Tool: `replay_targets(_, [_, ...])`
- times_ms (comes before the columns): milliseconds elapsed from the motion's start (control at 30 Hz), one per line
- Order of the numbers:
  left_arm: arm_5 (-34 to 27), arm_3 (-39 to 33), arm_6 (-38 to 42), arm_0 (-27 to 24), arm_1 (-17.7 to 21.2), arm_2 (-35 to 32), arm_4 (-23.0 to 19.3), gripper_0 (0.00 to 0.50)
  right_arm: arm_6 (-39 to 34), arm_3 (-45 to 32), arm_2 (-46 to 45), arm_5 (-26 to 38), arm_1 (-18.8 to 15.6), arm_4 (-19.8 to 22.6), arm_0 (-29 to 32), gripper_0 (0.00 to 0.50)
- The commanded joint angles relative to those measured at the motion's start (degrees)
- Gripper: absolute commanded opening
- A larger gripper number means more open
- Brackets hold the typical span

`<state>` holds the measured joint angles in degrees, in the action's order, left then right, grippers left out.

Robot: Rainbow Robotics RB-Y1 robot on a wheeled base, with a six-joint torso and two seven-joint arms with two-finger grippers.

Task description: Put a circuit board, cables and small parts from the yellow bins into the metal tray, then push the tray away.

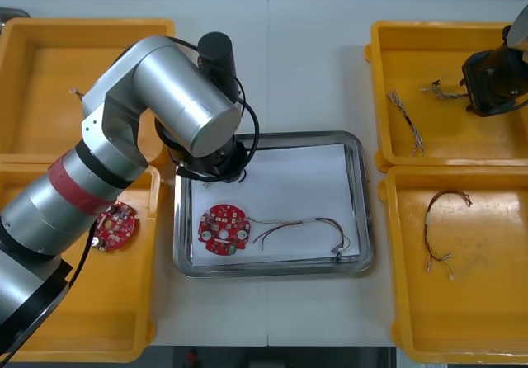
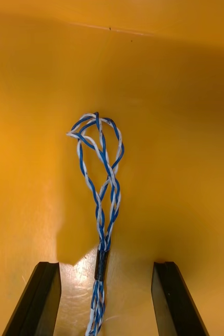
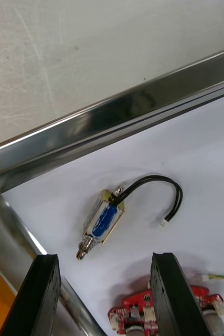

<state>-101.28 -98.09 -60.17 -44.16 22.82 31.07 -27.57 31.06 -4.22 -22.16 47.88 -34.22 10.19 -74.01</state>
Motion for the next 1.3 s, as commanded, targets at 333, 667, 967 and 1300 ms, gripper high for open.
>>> replay_targets(333, [-8.7,-7.9,-1.2,-2.9,0.5,-18.7,-2.2,0.5,-3.2,-0.2,4.0,5.9,3.8,1.8,2.5,0.5])
replay_targets(667, [-8.7,-4.7,-2.9,-4.5,5.0,-26.9,0.8,0.5,-2.7,-0.2,4.8,5.3,4.2,1.7,3.7,0.5])
replay_targets(967, [-8.7,2.6,-4.2,-6.1,7.1,-31.9,4.5,0.5,-1.4,-0.2,4.8,4.2,4.2,1.1,4.9,0.5])
replay_targets(1300, [-7.4,8.6,-5.5,-7.0,8.7,-36.4,9.1,0.5,-0.5,-0.2,4.7,2.0,4.3,1.1,6.2,0.173])
